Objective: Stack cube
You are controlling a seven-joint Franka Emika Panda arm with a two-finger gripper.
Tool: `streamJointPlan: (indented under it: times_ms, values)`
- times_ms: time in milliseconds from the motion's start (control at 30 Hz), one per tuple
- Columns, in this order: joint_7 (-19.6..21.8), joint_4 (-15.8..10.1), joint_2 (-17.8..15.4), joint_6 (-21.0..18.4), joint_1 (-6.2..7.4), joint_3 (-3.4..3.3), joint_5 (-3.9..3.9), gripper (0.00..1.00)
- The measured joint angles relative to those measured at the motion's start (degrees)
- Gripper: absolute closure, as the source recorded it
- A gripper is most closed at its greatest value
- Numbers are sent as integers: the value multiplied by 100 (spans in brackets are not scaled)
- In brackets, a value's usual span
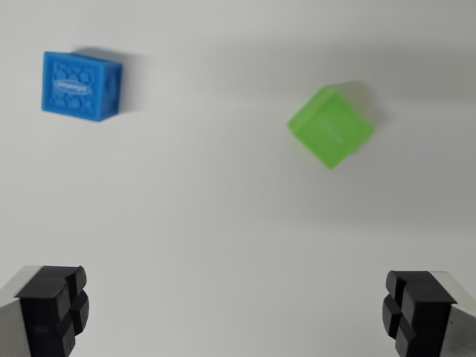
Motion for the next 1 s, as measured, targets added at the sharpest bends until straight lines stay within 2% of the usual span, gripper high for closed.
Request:
streamJointPlan:
  times_ms: [567, 1000]
  values:
    - [13, 0, 10, 6, 3, 2, 0, 0]
    - [147, -18, 128, 134, 67, 30, 0, 0]
